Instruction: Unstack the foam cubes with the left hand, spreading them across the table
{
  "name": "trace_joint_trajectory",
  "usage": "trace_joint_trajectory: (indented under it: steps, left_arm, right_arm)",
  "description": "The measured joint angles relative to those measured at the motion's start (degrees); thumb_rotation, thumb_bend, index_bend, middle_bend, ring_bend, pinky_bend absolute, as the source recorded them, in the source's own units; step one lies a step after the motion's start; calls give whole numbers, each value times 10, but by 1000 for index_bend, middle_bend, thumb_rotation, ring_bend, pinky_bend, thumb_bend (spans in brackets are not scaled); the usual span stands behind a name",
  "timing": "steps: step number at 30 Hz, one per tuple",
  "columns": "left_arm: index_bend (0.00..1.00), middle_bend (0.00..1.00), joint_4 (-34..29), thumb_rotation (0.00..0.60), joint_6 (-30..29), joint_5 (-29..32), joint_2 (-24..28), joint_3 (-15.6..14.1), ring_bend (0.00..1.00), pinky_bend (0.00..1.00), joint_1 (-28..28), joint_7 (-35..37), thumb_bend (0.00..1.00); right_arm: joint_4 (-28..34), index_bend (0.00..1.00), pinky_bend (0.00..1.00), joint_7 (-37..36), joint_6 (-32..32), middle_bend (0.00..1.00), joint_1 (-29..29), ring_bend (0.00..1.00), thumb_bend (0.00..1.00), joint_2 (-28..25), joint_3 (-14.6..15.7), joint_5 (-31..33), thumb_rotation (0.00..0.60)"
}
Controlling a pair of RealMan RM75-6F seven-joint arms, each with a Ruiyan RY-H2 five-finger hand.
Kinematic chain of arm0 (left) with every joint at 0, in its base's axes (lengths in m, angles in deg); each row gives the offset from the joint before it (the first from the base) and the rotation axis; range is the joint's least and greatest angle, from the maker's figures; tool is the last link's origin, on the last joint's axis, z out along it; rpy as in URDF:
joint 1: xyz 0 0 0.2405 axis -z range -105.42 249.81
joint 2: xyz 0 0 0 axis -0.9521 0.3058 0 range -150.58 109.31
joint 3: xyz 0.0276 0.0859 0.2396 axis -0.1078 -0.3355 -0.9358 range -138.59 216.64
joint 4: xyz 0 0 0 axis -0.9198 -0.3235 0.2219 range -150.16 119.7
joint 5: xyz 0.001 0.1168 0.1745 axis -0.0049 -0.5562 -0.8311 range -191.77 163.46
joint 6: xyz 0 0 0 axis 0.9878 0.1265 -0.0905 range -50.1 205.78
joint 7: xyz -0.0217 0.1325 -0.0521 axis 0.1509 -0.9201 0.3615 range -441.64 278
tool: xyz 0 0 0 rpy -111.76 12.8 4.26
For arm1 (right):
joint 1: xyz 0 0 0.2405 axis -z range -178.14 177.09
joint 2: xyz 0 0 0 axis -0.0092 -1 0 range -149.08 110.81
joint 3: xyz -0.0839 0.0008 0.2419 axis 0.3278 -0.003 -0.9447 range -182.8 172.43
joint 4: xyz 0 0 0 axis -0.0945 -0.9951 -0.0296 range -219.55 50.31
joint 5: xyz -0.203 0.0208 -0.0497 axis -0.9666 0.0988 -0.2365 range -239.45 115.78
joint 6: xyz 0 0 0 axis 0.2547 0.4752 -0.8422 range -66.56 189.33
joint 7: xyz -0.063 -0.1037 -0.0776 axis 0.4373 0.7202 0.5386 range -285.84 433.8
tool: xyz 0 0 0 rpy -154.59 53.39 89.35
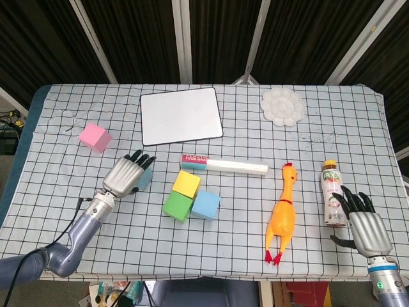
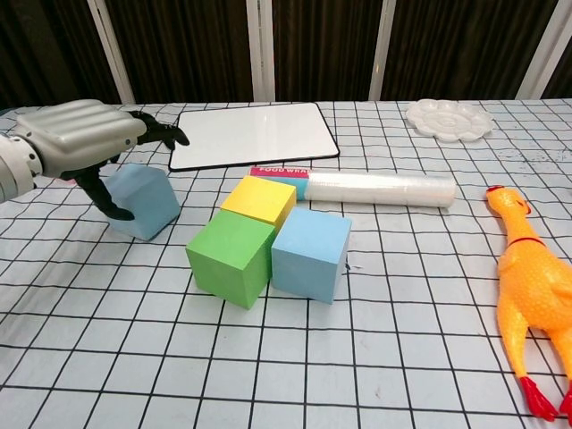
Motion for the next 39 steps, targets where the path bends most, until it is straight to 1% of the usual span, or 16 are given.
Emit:
trace_joint_trajectory:
  steps: [2, 4, 6, 8, 10, 12, 15, 17, 19, 22, 26, 30, 35, 39]
  left_arm:
    - [51, 22, -22, 600, 8, 17, 10, 5, 0, 294, 1, -17, 6]
    - [51, 23, -43, 600, 14, 29, 20, 9, 3, 306, 3, -25, 6]
    - [61, 52, -68, 600, 17, 36, 33, 15, 49, 359, 4, -28, 6]
    - [85, 111, -93, 600, 16, 36, 45, 21, 112, 399, 4, -25, 6]
    - [98, 147, -110, 600, 12, 26, 54, 23, 136, 410, 4, -18, 6]
    - [101, 156, -120, 600, 7, 3, 62, 24, 138, 411, 3, -3, 6]
    - [115, 188, -142, 600, 1, -32, 76, 22, 165, 411, 1, 36, 6]
    - [113, 212, -167, 600, 2, -43, 90, 19, 193, 415, -1, 58, 6]
    - [101, 215, -191, 600, 7, -42, 106, 15, 198, 420, -3, 62, 6]
    - [99, 214, -219, 600, 23, -24, 125, 7, 198, 425, -4, 40, 6]
    - [94, 214, -250, 600, 68, 39, 142, -7, 198, 433, 1, 13, 6]
    - [93, 219, -263, 600, 103, 96, 148, -16, 198, 434, 15, -3, 6]
    - [94, 221, -255, 600, 125, 146, 128, -21, 198, 435, 35, -21, 6]
    - [94, 221, -237, 600, 138, 165, 98, -18, 198, 435, 50, -21, 7]
  right_arm:
    - [0, 143, 69, 1, 0, 38, 0, 140, 23, 1, 0, 0, 600]
    - [0, 143, 69, 2, -2, 38, -1, 140, 23, 1, 0, 0, 600]
    - [0, 143, 69, 4, -3, 38, -1, 140, 24, 2, 0, 0, 600]
    - [0, 143, 69, 7, -4, 38, -2, 140, 24, 3, 1, 1, 600]
    - [0, 143, 69, 8, -5, 38, -2, 140, 24, 3, 1, 1, 600]
    - [0, 143, 69, 11, -7, 38, -3, 140, 23, 4, 1, 2, 600]
    - [1, 143, 69, 15, -9, 38, -4, 140, 23, 5, 1, 4, 600]
    - [2, 143, 69, 17, -9, 38, -4, 140, 23, 6, 2, 4, 600]
    - [2, 143, 69, 17, -8, 38, -3, 140, 23, 6, 2, 3, 600]
    - [3, 143, 69, 18, -8, 38, -3, 140, 23, 6, 2, 4, 600]
    - [3, 143, 69, 19, -8, 38, -3, 140, 23, 5, 2, 5, 600]
    - [2, 143, 69, 17, -9, 38, -3, 141, 23, 5, 1, 6, 600]
    - [2, 142, 69, 16, -11, 38, -4, 140, 23, 5, 1, 8, 600]
    - [2, 143, 69, 13, -8, 38, -3, 140, 24, 3, 1, 6, 600]
